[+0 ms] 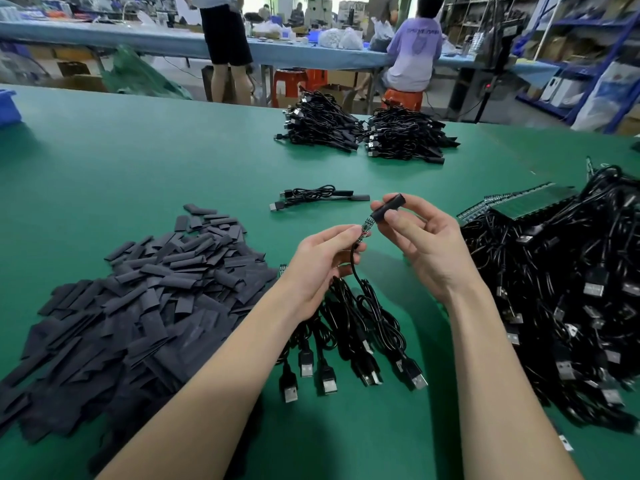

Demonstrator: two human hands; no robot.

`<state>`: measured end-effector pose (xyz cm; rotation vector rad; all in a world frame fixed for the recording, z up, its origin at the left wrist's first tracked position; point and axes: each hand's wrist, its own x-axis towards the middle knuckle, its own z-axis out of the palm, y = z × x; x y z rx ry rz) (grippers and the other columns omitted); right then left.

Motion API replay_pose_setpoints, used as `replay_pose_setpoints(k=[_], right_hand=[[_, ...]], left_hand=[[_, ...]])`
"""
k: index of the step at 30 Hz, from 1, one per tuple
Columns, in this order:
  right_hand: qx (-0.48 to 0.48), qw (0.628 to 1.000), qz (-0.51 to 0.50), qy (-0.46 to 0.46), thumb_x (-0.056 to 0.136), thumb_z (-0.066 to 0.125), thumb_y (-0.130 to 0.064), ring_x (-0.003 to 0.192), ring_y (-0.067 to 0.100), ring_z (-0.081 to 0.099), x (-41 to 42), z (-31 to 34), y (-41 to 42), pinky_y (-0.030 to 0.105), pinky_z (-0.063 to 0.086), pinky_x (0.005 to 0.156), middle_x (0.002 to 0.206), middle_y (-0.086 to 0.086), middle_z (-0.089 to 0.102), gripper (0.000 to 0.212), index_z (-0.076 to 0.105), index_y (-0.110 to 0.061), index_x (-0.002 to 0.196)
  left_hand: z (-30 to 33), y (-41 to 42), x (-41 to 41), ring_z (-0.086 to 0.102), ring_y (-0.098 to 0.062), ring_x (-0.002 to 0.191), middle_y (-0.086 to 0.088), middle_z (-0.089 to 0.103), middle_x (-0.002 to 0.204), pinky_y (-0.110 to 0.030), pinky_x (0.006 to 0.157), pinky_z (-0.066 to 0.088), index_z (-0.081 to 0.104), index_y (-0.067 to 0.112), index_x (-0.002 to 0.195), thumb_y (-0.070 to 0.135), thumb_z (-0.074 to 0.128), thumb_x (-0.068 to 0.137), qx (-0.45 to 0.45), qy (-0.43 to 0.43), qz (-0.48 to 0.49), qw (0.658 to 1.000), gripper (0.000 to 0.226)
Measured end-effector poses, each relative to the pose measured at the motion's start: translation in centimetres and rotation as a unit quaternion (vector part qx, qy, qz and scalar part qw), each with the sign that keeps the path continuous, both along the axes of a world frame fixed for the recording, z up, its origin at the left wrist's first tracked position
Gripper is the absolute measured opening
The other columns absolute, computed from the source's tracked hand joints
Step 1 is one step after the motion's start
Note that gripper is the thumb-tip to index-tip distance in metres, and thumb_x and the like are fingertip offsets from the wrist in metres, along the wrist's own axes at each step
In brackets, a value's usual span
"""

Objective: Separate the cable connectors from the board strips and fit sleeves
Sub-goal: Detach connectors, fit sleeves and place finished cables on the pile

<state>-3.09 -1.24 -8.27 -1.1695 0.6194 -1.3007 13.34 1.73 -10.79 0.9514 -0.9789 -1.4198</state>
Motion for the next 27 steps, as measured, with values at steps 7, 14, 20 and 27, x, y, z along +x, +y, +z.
replay_pose_setpoints(k=[7, 14, 20, 27], right_hand=[[-0.007, 0.999, 0.037, 0.034, 0.082, 0.071, -0.008, 0.103, 0.016, 0.073, -0.6, 0.0, 0.0, 0.022, 0.056, 0.089, 0.108, 0.013, 0.078, 0.023, 0.076, -0.015, 0.104], [0.028, 0.997, 0.059, 0.049, 0.081, 0.070, -0.006, 0.095, 0.016, 0.074, -1.0, -0.1, -0.2, 0.020, 0.056, 0.085, 0.106, 0.014, 0.078, 0.026, 0.069, -0.007, 0.107], [0.058, 0.995, 0.068, 0.050, 0.079, 0.071, -0.007, 0.084, 0.014, 0.074, -0.7, -0.4, -0.1, 0.020, 0.057, 0.082, 0.101, 0.013, 0.079, 0.026, 0.068, -0.005, 0.105], [0.089, 0.996, 0.002, 0.007, 0.088, 0.069, -0.001, 0.084, 0.014, 0.073, 0.0, -0.6, -0.4, 0.018, 0.057, 0.080, 0.096, 0.013, 0.078, 0.014, 0.069, -0.002, 0.102]], left_hand=[[-0.1, 0.0, 0.1, 0.055, -0.007, 0.062, 0.005, 0.066, 0.074, -0.020, 0.059, 0.038, 0.070, 0.013, 0.103, 0.021, 0.061, 0.099, -0.009, -0.010, -0.013, 1.000, 0.012], [-0.1, 0.0, 0.1, 0.054, -0.005, 0.058, 0.004, 0.065, 0.070, -0.015, 0.060, 0.046, 0.069, 0.012, 0.099, 0.013, 0.061, 0.098, -0.011, 0.026, -0.018, 0.999, 0.008], [-0.3, 0.1, 0.4, 0.054, -0.009, 0.057, -0.001, 0.067, 0.071, -0.016, 0.058, 0.047, 0.054, 0.016, 0.096, 0.009, 0.066, 0.094, -0.030, 0.048, -0.006, 0.998, 0.015], [-0.5, 0.1, 0.0, 0.062, -0.012, 0.068, 0.001, 0.069, 0.077, -0.021, 0.068, 0.054, 0.061, 0.015, 0.097, 0.012, 0.067, 0.095, -0.054, 0.012, 0.016, 0.998, 0.007]])
